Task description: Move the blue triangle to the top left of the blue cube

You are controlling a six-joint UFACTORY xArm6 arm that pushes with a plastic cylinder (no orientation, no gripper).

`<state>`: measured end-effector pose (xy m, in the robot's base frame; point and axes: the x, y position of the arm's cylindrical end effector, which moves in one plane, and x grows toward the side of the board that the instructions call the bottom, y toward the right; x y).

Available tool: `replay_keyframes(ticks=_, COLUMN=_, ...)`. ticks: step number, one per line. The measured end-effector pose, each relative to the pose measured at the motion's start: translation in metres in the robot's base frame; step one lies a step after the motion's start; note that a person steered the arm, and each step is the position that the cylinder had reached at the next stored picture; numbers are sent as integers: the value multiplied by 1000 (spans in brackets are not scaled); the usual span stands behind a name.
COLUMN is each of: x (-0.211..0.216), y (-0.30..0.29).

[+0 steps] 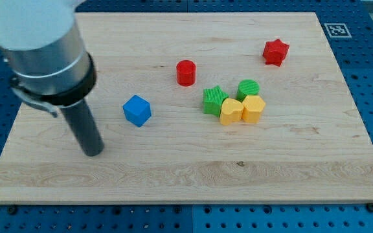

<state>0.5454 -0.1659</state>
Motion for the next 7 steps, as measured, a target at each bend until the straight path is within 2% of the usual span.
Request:
replay_keyframes(ticks=1, x=-7, y=-52)
replay_keyframes(ticks=2, x=-25, y=-52)
replay_keyframes(ticks=3, x=-48, y=-26)
replay_keyframes(ticks=5, x=-57, y=16)
replay_keyframes(ticks=7, x=-66, y=-29)
